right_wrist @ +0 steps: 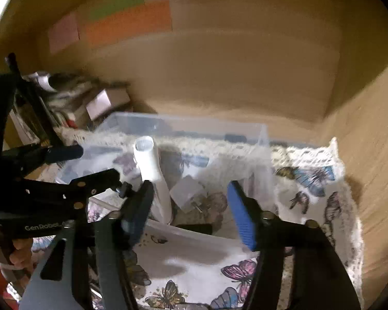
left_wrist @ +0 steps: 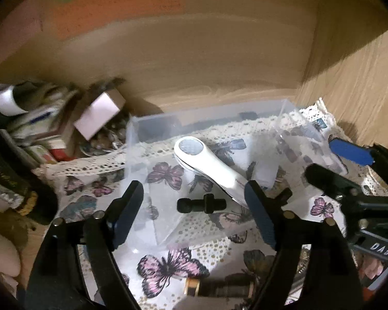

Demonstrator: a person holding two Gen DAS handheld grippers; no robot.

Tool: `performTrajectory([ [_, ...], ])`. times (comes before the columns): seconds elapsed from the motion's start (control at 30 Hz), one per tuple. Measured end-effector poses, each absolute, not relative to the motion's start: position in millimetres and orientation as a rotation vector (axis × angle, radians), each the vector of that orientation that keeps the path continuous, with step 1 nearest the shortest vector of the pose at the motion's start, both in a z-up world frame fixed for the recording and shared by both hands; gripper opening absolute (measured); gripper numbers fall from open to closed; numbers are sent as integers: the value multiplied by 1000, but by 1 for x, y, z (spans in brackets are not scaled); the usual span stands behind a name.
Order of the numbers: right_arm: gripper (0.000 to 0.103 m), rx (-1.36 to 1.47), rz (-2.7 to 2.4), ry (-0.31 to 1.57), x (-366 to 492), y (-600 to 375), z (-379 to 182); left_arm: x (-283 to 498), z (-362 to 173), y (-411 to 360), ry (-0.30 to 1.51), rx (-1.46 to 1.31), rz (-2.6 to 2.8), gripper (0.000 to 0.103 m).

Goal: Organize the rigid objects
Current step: 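Open the left tool to drop its black piece in the box while the right tool releases its piece, then lower the left tool onto the silver metal rod and close it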

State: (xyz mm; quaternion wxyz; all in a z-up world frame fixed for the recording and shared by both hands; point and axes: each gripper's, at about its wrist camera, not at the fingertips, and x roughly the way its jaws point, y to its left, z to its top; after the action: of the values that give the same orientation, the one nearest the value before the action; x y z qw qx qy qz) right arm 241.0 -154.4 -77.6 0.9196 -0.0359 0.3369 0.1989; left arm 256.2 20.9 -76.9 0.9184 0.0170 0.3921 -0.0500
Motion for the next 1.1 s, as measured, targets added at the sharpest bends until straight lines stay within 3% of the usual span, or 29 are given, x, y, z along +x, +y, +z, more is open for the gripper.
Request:
performTrajectory([
  [0.17, 75, -76, 398, 639, 218, -164, -62, 229, -60, 30, 752, 20, -84, 85],
  [0.37, 82, -135, 384, 606, 186, -167, -59, 194, -56, 33, 725, 26, -96, 85],
  [0.8, 83, -102, 313, 696, 164, -198, -86, 146, -116, -15, 877, 94, -275, 85],
  [0.9, 83, -82, 295, 702, 161, -207, -88, 146, -124, -34, 904, 95, -371, 80],
  [1.1, 83, -83, 271, 711, 156, -218, -93, 162, -149, -50, 1012, 97, -401, 56],
])
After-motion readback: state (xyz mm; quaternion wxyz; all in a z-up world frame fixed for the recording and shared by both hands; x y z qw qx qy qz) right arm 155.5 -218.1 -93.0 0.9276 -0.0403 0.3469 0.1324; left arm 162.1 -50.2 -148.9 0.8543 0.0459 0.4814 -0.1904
